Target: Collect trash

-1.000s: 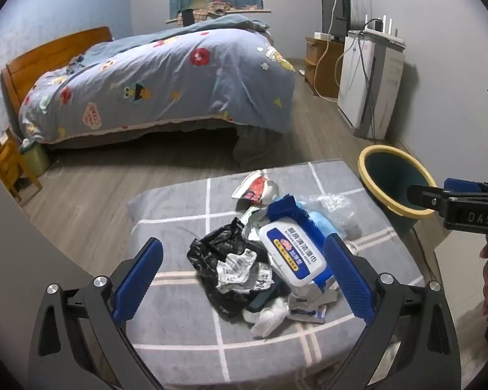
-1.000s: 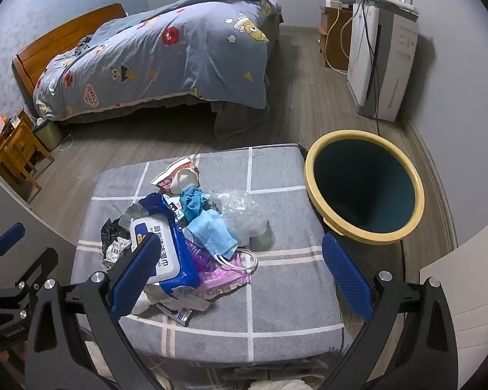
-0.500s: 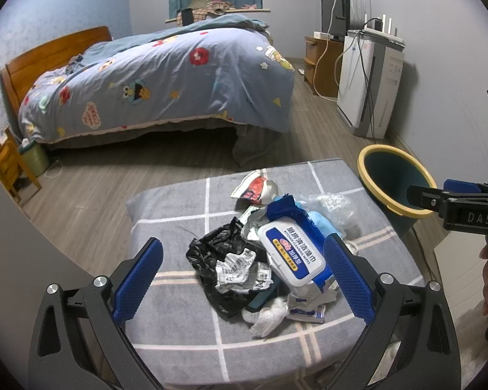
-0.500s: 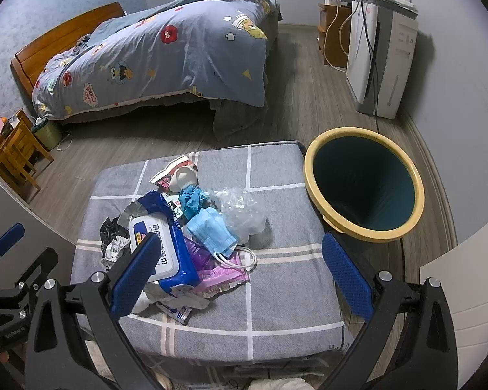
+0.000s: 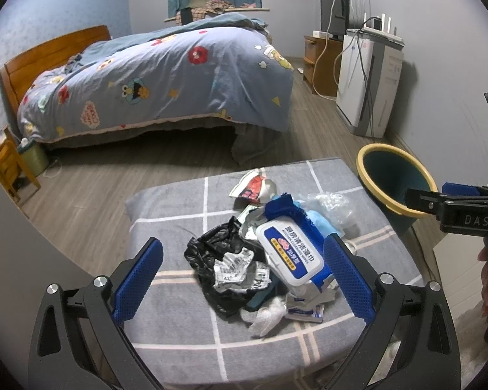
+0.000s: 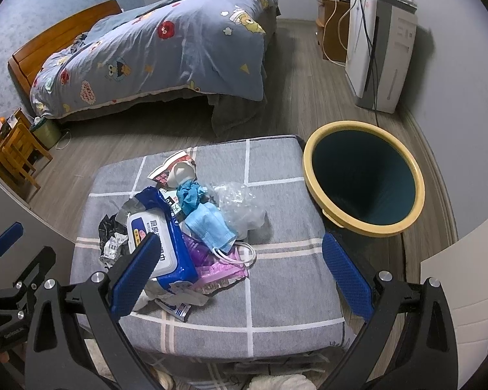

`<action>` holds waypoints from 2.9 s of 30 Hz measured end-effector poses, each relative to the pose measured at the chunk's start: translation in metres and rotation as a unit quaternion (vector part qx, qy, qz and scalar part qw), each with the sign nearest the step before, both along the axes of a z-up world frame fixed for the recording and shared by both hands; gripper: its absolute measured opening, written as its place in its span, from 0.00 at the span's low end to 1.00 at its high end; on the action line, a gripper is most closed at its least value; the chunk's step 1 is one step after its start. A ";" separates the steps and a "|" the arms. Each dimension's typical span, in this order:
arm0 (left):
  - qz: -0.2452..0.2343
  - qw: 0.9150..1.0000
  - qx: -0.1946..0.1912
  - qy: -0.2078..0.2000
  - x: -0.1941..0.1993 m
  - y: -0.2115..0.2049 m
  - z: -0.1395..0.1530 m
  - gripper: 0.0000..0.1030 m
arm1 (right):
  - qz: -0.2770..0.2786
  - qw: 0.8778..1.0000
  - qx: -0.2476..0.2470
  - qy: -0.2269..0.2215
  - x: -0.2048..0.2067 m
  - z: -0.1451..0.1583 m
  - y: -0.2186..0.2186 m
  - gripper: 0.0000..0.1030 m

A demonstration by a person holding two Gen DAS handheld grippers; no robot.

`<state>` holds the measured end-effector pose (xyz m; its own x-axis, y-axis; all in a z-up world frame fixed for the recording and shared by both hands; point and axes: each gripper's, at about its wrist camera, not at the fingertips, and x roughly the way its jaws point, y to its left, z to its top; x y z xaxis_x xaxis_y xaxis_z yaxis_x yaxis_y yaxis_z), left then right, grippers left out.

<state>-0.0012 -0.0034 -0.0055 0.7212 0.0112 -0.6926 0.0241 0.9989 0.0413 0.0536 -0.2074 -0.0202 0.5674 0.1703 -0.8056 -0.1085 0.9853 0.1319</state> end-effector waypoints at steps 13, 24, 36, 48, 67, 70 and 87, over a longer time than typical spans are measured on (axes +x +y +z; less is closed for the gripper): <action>-0.001 1.000 0.000 0.001 0.000 0.000 0.000 0.95 | 0.000 1.000 -0.001 0.001 0.000 -0.002 0.000 0.95; 0.000 1.000 -0.001 0.002 0.001 0.000 0.000 0.95 | -0.001 1.000 -0.001 0.002 0.000 -0.002 0.000 0.95; 0.000 1.000 -0.002 0.002 0.001 0.000 0.000 0.95 | 0.000 1.000 -0.002 0.003 0.000 -0.002 0.000 0.95; 0.004 1.000 -0.008 0.004 0.002 -0.005 -0.007 0.95 | 0.000 1.000 0.002 0.006 0.001 -0.009 -0.001 0.95; 0.084 0.996 0.008 -0.030 0.045 0.067 0.019 0.95 | 0.095 0.994 -0.020 0.058 0.058 -0.052 0.075 0.94; 0.092 0.995 0.007 -0.028 0.052 0.078 0.015 0.95 | 0.107 0.991 -0.024 0.075 0.069 -0.068 0.084 0.94; 0.078 0.996 -0.043 0.024 0.072 0.092 -0.009 0.95 | 0.122 0.979 0.049 0.157 0.089 -0.098 0.088 0.07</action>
